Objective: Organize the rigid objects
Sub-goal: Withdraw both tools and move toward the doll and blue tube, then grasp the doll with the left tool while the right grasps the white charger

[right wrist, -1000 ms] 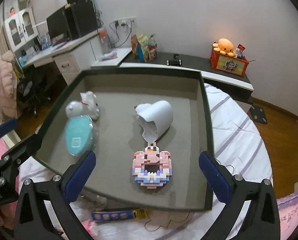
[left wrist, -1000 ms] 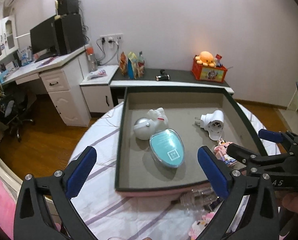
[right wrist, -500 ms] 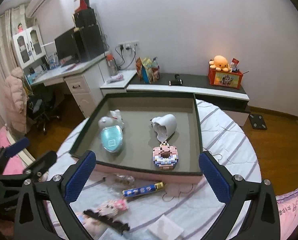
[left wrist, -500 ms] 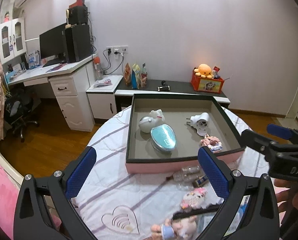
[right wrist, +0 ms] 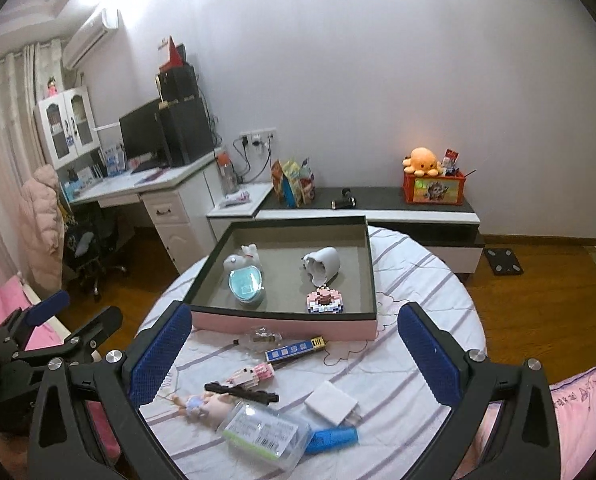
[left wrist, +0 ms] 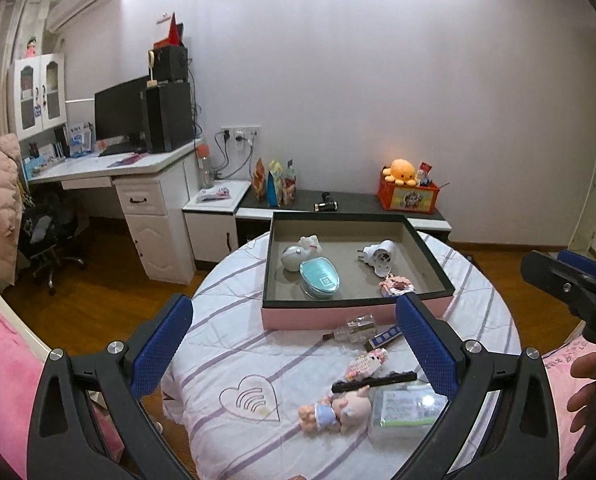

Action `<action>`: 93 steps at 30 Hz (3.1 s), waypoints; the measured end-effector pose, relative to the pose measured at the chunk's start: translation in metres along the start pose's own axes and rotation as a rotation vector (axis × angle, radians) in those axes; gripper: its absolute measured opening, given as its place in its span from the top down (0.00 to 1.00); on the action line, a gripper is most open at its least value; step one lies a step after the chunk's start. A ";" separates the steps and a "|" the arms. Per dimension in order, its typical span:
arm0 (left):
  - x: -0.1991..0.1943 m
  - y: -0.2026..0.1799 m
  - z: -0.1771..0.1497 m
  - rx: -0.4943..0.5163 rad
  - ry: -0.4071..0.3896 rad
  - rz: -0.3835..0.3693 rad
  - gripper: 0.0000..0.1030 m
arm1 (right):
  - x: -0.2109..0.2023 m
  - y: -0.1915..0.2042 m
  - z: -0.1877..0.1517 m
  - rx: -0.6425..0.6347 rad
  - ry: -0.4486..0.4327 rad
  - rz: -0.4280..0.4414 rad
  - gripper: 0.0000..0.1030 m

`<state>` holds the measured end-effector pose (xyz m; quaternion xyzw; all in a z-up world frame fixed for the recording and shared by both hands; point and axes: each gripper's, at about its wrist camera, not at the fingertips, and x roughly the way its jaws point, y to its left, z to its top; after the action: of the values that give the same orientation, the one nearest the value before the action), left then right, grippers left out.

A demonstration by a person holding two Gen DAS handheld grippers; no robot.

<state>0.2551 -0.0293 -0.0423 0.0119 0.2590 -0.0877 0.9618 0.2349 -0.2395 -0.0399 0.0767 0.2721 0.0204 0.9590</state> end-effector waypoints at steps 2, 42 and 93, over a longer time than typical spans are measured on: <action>-0.010 0.001 -0.002 -0.005 -0.014 -0.001 0.00 | -0.012 0.002 -0.004 -0.001 -0.017 -0.004 0.00; 0.010 0.005 -0.090 -0.014 0.163 -0.002 0.00 | -0.016 -0.014 -0.068 0.018 0.111 -0.041 0.00; 0.134 -0.011 -0.126 -0.005 0.366 -0.066 0.23 | 0.137 -0.061 -0.111 -0.056 0.447 -0.017 0.19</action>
<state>0.3041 -0.0528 -0.2183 0.0168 0.4302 -0.1150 0.8952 0.2932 -0.2730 -0.2143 0.0415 0.4779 0.0364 0.8767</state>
